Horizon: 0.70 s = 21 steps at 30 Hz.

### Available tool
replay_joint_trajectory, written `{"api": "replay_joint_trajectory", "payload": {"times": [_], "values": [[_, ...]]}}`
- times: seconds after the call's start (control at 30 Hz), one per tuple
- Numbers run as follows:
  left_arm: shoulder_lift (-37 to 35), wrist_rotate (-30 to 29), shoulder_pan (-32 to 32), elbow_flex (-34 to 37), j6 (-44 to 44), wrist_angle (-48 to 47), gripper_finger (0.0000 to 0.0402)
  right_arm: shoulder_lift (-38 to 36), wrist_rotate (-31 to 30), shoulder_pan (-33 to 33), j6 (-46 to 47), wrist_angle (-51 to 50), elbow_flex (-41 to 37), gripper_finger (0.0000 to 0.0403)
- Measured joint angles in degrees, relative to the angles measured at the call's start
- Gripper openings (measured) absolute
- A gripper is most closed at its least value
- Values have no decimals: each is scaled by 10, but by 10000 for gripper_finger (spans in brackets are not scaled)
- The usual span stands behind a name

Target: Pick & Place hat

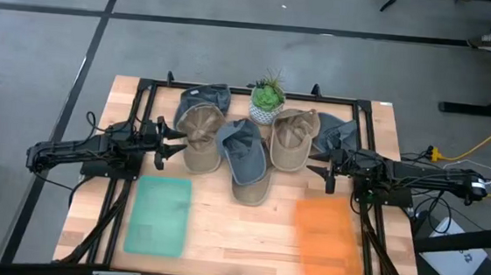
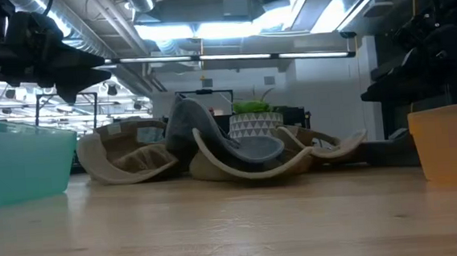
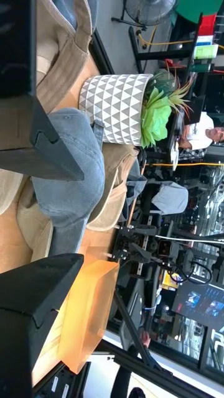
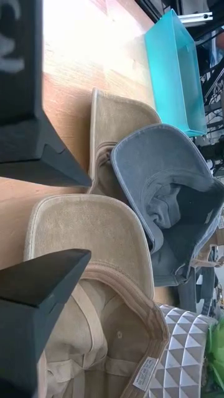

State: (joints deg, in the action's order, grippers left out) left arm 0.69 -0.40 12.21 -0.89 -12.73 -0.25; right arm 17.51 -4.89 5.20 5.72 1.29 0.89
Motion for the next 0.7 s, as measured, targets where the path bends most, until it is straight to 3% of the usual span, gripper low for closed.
{"api": "replay_joint_trajectory", "payload": {"times": [0.7], "values": [[0, 0, 0, 0, 0, 0, 198, 10, 0, -2, 0, -6, 0, 172]]}}
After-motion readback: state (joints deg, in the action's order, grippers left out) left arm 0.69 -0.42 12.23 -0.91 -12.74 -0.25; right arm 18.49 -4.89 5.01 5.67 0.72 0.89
